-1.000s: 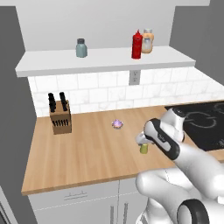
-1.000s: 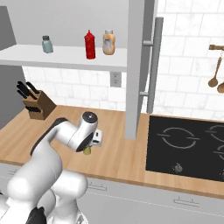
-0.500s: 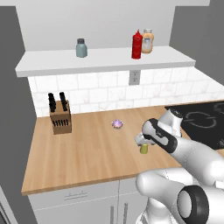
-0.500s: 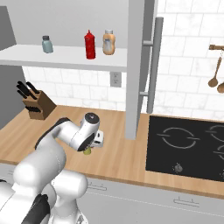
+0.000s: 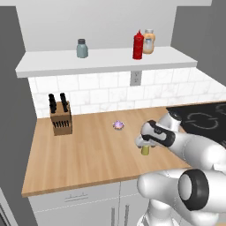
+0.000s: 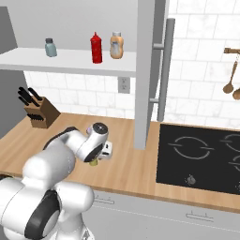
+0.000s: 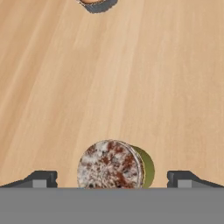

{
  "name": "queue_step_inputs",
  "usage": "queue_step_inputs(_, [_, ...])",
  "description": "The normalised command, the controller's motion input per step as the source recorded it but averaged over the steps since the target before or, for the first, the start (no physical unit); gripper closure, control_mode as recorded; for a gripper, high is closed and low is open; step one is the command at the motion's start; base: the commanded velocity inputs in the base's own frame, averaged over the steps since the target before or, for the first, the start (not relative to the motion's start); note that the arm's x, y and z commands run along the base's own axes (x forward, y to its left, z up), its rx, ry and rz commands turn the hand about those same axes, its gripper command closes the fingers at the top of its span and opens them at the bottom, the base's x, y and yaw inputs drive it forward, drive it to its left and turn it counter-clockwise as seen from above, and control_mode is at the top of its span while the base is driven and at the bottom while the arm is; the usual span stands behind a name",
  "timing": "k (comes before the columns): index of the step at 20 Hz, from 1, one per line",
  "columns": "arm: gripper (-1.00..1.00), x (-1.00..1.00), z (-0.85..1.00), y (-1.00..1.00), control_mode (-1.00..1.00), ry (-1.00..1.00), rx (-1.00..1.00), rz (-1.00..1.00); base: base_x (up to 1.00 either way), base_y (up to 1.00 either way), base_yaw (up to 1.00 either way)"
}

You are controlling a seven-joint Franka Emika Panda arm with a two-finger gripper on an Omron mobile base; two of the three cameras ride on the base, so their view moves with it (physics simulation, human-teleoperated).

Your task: Put the shaker and condiment bottle from the counter next to their counterparts in the cabinet.

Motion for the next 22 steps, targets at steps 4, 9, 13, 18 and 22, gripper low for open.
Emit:
queue_step_inputs(4, [-1.0, 0.17, -0.28, 0.0, -1.0, 0.04, 0.0, -0.01, 0.0, 0.0, 0.0])
queue_step_inputs(9, [1.0, 0.18, -0.37, 0.0, -1.0, 0.06, 0.0, -0.02, 0.0, 0.0, 0.0])
queue_step_inputs(13, [1.0, 0.13, -0.2, -0.09, -1.0, 0.05, 0.02, -0.02, 0.0, 0.0, 0.0])
queue_step_inputs(18, [1.0, 0.02, -0.07, -0.05, -1.0, 0.02, 0.0, -0.01, 0.0, 0.0, 0.0])
queue_step_inputs(22, [1.0, -0.16, 0.32, 0.01, -1.0, -0.05, 0.0, 0.0, 0.0, 0.0, 0.0])
